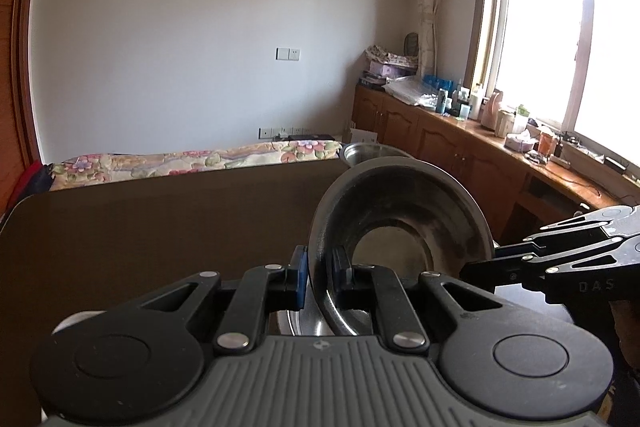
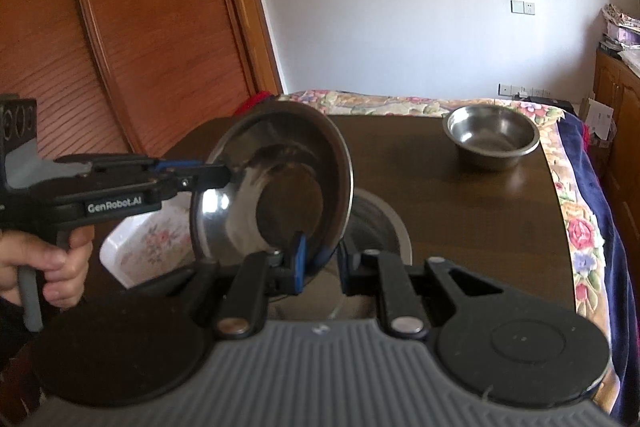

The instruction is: Organize plates and bowls

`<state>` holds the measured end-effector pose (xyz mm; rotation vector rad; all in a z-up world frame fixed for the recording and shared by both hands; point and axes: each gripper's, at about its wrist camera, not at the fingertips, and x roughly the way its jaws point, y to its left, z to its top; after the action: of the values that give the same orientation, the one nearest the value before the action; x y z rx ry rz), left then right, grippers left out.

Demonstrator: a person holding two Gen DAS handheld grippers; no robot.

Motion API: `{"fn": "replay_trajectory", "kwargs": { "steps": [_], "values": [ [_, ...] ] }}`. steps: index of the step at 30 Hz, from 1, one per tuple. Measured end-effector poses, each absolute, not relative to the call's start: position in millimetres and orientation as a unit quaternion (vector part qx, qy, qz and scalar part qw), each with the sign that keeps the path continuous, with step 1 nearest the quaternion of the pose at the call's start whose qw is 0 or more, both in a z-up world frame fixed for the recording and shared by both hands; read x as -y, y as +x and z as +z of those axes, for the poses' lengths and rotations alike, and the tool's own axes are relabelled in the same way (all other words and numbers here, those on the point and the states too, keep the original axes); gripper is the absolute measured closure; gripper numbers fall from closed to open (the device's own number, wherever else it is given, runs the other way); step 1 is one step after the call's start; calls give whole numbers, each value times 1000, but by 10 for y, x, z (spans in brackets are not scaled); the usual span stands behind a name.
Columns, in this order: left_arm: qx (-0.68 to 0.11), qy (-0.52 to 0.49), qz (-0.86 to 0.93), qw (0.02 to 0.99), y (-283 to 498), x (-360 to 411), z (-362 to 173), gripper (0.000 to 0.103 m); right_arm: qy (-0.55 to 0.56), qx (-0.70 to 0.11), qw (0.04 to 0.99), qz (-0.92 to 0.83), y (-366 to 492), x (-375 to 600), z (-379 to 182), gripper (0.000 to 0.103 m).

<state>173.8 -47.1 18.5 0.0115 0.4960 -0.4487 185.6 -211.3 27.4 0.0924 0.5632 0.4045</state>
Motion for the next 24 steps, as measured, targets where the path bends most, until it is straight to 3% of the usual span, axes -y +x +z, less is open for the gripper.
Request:
{"fn": "replay_trajectory", "kwargs": {
  "steps": [24],
  "values": [
    [-285, 24, -214, 934, 1942, 572, -185, 69, -7, -290, 940, 181, 1761, 1964, 27, 84]
  ]
}}
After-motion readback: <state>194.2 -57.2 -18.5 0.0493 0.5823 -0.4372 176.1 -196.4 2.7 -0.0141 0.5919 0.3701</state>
